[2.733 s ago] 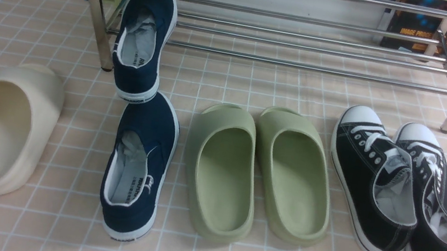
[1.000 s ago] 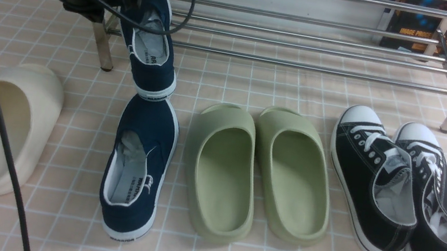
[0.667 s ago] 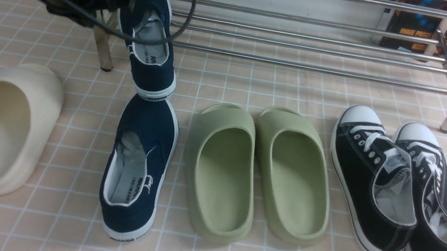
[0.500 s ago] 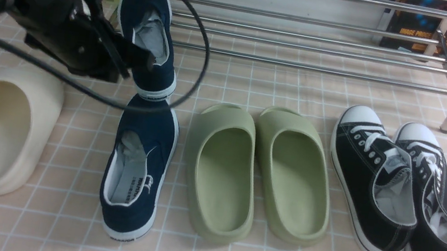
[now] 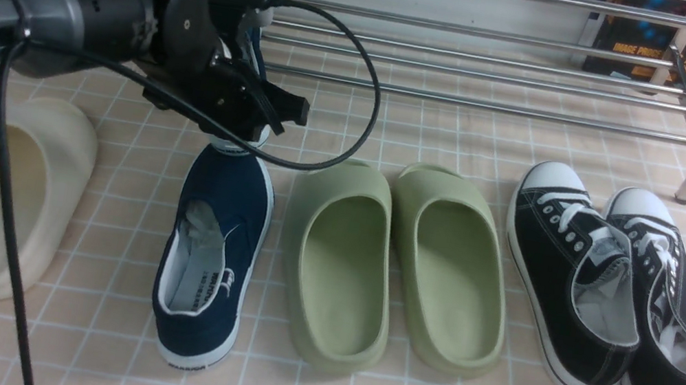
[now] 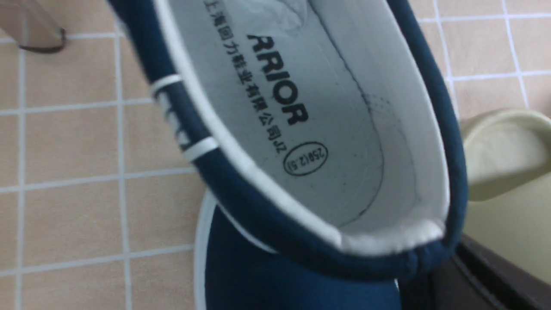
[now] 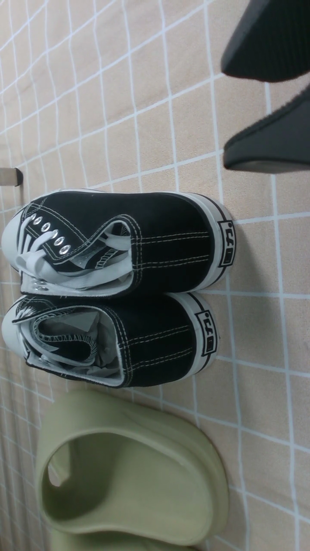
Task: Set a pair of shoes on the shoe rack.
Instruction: Use the left arm to put a shoe into the shoe rack
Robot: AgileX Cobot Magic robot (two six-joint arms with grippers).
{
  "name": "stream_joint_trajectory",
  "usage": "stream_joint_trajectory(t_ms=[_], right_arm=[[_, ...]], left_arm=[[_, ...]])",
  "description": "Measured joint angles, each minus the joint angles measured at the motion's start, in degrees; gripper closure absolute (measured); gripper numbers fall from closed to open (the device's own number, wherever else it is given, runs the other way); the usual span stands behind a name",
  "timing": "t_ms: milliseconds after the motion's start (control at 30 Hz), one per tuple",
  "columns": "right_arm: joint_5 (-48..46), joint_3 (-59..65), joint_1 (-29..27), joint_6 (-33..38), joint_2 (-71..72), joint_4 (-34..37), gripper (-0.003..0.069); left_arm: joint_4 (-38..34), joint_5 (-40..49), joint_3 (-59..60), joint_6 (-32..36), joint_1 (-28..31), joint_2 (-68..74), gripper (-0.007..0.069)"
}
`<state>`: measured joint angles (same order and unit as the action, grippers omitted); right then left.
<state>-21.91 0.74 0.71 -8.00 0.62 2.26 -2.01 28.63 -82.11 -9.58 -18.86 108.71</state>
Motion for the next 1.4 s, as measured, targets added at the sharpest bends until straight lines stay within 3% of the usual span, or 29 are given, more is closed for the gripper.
stream_joint_trajectory(t_ms=[367, 533, 933, 1267, 1400], right_arm=[[0.00, 0.00, 0.00, 0.00, 0.00, 0.00, 0.0420], [0.00, 0.00, 0.00, 0.00, 0.00, 0.00, 0.0420], [0.00, 0.00, 0.00, 0.00, 0.00, 0.00, 0.0420], [0.00, 0.00, 0.00, 0.00, 0.00, 0.00, 0.0420], [0.00, 0.00, 0.00, 0.00, 0.00, 0.00, 0.0420]], left_arm=[[3.42, 2.18, -1.04, -0.60, 0.41, 1.87, 0.0602], [5.91, 4.97, -1.04, -3.00, 3.78, -1.07, 0.0602], [8.05, 2.27, -1.35, -3.45, 6.27, -2.21, 0.0602], [7.94, 3.56, -13.57, -3.23, 6.27, 4.18, 0.0602], [7.81, 8.65, -20.87, -3.04, 6.27, 9.30, 0.0602]])
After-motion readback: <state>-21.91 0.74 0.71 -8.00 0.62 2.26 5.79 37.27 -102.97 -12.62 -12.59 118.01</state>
